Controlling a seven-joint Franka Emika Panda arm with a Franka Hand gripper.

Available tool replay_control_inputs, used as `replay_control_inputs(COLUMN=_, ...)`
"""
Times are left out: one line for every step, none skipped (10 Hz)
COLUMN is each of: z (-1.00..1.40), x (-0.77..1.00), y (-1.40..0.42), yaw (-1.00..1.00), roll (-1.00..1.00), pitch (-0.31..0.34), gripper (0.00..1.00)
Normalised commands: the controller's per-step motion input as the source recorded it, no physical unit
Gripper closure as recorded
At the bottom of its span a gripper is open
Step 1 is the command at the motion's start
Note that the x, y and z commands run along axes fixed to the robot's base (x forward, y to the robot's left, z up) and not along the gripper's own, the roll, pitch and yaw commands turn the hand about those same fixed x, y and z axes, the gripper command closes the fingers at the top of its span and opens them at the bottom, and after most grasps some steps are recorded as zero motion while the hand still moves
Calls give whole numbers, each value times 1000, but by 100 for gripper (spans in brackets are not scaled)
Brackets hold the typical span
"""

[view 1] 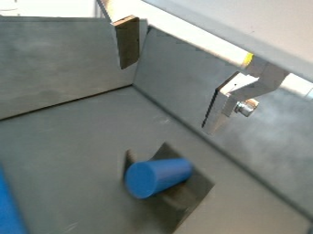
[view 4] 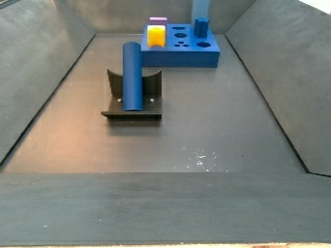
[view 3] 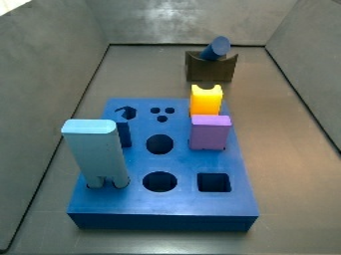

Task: Pick up the round object. Move up. Place the round object on the fixture. Regrasp the round object. Move to above the board. Insert the round object.
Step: Regrasp the round object.

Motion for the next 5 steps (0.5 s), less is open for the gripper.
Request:
replay_control_inputs(z=0, x=47, y=-28, yaw=20, roll=1000, pitch=52, gripper=0)
replay_control_inputs(z=-5, x=61, y=-29, yaw=26, roll=1000, pitch=67, gripper=0)
replay_control_inputs(z=-6, x=76, y=-35, yaw=36, roll=1000, pitch=94, gripper=0)
replay_control_inputs(z=-1, x=87, y=-38, yaw=47, roll=1000, pitch=119, gripper=0)
replay_control_inputs(z=-1, x=93, y=-42, yaw=64, roll=1000, pitch=146, gripper=0)
